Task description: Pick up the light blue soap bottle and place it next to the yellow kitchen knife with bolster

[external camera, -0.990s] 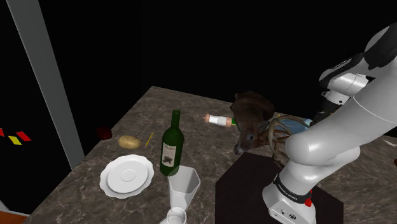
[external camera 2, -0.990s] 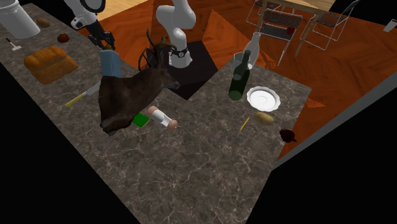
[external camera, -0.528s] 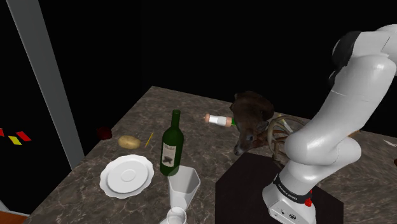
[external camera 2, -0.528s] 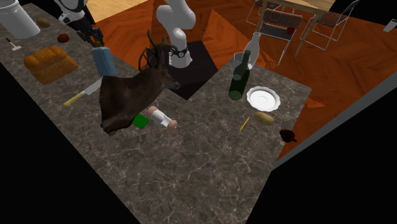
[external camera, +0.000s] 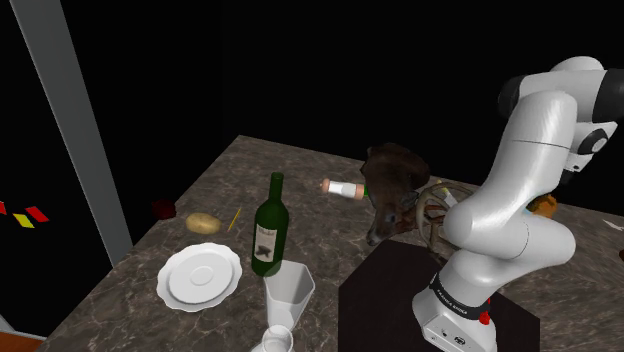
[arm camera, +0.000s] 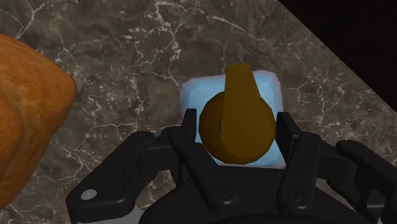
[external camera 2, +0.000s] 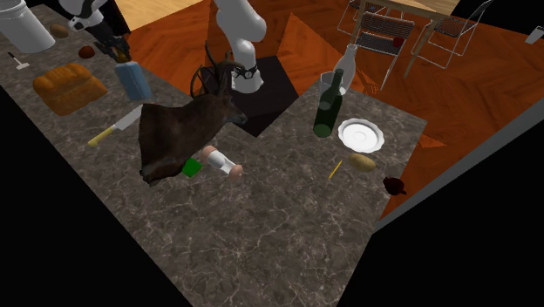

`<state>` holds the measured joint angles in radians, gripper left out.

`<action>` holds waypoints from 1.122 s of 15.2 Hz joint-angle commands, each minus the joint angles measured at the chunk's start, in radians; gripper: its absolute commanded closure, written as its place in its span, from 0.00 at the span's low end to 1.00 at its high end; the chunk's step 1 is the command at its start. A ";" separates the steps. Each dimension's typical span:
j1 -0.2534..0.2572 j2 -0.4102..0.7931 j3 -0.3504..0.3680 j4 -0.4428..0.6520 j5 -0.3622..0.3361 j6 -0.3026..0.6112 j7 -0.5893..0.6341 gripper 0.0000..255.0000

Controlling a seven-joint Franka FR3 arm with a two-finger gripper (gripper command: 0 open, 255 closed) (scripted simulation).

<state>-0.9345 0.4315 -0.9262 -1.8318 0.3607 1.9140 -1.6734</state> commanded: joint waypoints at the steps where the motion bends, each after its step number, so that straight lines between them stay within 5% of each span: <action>1: -0.015 0.022 0.012 -0.001 0.018 0.015 -0.013 1.00; 17: -0.121 0.121 0.152 -0.061 0.086 0.179 -0.052 1.00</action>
<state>-1.0630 0.4213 -0.7980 -1.8290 0.4457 2.0524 -1.7266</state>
